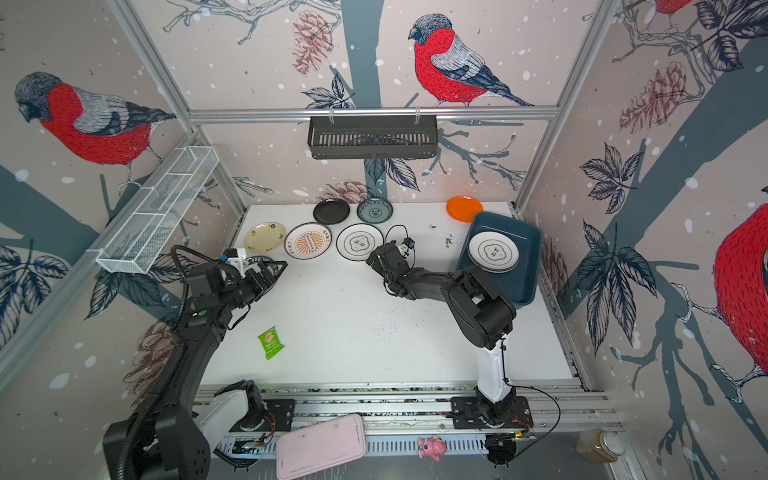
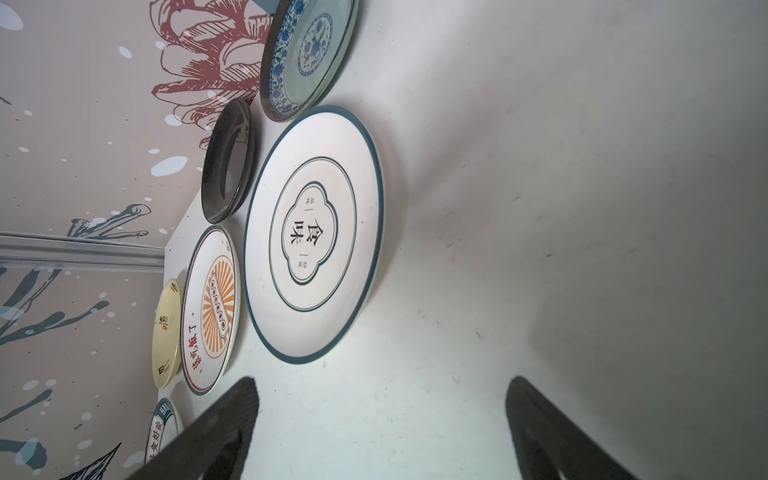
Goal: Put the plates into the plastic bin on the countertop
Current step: 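Lower the right gripper onto the edge of the white character-printed plate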
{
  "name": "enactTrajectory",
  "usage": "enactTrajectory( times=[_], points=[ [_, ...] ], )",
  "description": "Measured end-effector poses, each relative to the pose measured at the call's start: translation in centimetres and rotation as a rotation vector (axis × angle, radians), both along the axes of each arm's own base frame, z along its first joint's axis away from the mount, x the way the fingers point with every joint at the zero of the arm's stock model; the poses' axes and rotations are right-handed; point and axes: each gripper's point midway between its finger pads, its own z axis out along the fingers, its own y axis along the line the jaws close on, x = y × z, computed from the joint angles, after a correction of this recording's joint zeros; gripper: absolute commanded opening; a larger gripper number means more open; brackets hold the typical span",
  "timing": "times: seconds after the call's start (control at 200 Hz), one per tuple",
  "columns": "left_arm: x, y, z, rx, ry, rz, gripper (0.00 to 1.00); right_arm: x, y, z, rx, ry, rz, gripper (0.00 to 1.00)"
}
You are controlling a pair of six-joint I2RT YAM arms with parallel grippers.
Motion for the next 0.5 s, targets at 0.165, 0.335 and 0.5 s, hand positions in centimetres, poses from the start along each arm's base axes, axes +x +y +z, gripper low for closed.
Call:
enactTrajectory(
  times=[0.165,0.335,0.5],
  points=[
    [0.1,-0.1,0.0,-0.011,-0.001,-0.006,0.96,0.9,0.7,-0.6,0.035,0.001,-0.003,0.88],
    [0.0,-0.3,0.0,-0.024,0.002,-0.020,0.96,2.2,2.4,-1.3,0.056,0.006,0.016,0.84],
    [0.1,-0.3,-0.1,-0.030,0.007,-0.019,0.96,3.8,3.1,-1.8,0.092,0.004,0.005,0.76]
  ],
)
